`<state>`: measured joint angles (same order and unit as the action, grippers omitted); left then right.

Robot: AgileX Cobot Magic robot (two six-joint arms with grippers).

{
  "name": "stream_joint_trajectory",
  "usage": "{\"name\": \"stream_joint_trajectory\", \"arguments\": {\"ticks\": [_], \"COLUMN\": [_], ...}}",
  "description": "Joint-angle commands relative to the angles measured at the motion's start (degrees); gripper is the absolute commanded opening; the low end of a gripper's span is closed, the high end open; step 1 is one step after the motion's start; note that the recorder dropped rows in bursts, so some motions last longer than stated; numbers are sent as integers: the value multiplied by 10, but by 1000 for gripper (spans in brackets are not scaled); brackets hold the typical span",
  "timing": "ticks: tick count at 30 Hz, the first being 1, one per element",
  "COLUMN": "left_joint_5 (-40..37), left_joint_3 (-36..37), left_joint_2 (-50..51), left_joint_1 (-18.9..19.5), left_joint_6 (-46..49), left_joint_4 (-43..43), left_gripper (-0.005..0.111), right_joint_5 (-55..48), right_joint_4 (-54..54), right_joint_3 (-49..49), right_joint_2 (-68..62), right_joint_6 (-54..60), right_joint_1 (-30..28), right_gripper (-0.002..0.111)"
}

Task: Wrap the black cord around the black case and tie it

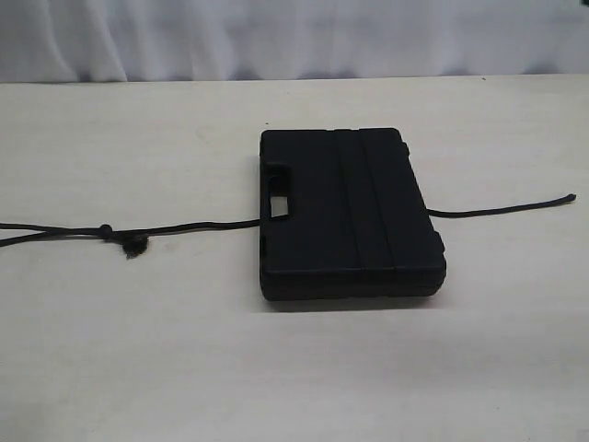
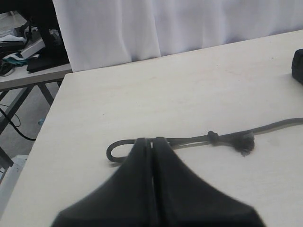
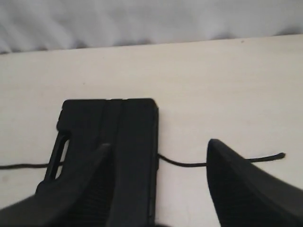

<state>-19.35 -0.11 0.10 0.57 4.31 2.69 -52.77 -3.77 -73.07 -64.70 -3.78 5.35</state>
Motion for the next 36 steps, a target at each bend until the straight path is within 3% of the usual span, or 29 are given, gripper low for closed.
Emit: {"name": "stream_joint_trajectory", "arguments": {"ticks": [1,4,8,14,20,29,36], "left_joint_5": [6,6,6,6,6,6,6], "left_joint_3": [1,1,1,1,1,1,1], "left_joint_2": [-1,-1,-1,-1,-1,-1,-1], "left_joint_1": [0,0,0,0,0,0,0], "left_joint_6": [-1,-1,-1,-1,-1,-1,-1], "left_joint_4": [-4,-4,-4,-4,-3,-3,-3], "left_gripper": [0,0,0,0,0,0,0], "right_joint_5": [-53,-74,-32,6,19,-4,-53], "right_joint_4": [-59,-44,-9,49,38,96,172], "right_joint_3": [-43,-76,-82,-106,-162,-291,-338], "right_joint_2": [-105,-184,-257,-344,-433,-577,-644], "right_joint_6": [38,38,3,-82,-91,-186,-230], "right_joint_1": [1,32,136,243,336,361,361], "right_gripper": [54,51,50,50,50,50,50]}}
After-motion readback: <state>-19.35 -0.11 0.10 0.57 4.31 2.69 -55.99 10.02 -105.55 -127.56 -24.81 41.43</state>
